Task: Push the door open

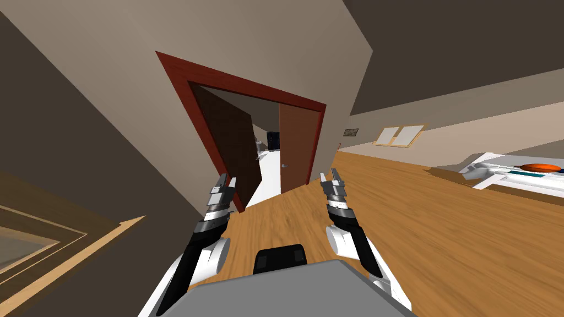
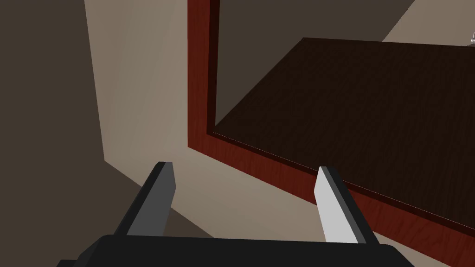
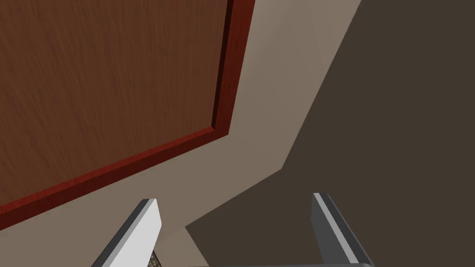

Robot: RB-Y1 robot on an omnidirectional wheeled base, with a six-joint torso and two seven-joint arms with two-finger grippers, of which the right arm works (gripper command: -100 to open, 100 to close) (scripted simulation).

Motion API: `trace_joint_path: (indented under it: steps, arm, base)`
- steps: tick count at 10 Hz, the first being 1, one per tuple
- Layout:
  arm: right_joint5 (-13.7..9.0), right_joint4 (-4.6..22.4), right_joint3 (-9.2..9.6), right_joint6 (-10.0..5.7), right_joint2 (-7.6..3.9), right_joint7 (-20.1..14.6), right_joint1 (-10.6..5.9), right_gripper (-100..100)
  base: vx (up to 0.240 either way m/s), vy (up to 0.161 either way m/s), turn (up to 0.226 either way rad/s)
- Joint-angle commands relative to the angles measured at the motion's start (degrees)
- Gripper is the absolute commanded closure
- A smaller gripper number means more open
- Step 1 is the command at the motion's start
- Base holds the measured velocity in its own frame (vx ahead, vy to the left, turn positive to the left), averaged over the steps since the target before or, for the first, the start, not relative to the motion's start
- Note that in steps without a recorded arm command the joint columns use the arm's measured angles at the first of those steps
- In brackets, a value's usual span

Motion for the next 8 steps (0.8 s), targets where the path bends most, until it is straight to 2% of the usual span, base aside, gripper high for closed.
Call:
trace_joint_path:
  steps: [1, 8]
  arm:
    - [0.39, 2.33, 0.0, -0.56, -0.43, -0.21, -0.89, -100]
    - [2.06, 12.23, 0.0, -2.93, -1.9, -1.1, -4.7, -100]
  base:
    - [0.144, 0.058, 0.013]
    - [0.101, -0.021, 0.023]
